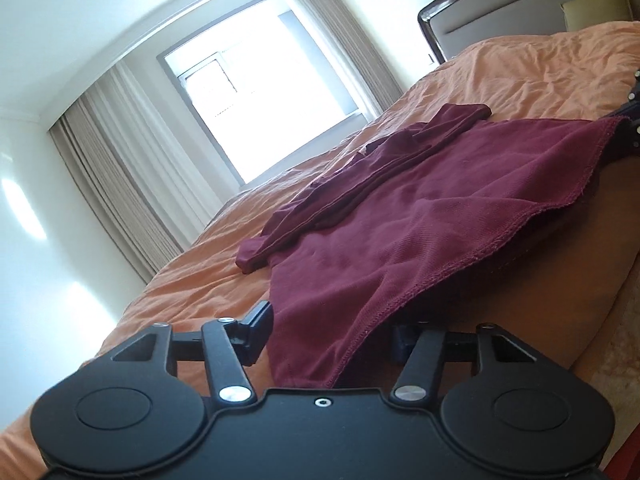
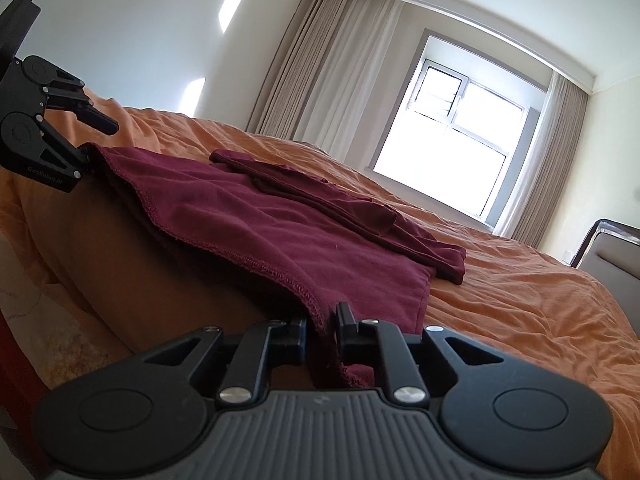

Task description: Fold small clothes

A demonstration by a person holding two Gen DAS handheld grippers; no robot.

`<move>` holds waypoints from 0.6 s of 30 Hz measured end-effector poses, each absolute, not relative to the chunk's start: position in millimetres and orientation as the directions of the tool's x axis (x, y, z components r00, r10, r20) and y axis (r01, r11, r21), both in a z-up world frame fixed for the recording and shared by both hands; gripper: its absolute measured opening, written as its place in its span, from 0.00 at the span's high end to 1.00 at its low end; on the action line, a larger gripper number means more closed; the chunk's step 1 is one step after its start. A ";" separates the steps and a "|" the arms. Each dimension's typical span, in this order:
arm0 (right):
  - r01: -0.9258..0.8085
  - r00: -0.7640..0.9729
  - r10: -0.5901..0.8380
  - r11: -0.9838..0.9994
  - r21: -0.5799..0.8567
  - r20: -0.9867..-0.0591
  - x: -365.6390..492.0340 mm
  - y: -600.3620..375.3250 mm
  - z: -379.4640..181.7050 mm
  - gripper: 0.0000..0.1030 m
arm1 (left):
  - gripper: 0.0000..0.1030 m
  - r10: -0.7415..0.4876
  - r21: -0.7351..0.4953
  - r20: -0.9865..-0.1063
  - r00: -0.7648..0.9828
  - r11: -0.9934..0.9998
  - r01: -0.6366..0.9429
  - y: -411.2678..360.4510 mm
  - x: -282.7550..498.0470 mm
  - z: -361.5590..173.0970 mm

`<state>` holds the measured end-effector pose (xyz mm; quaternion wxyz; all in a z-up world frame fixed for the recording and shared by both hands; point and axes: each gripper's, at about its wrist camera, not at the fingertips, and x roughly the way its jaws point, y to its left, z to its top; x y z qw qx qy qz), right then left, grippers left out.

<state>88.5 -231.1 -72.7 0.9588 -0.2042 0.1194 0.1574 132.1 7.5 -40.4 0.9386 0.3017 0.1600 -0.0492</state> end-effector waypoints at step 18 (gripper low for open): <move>-0.207 0.978 0.207 0.932 -0.298 -0.032 39.0 -256.0 -31.3 0.95 | 0.96 -0.083 0.444 -0.172 0.982 0.883 0.153 3.1 85.8 -3.2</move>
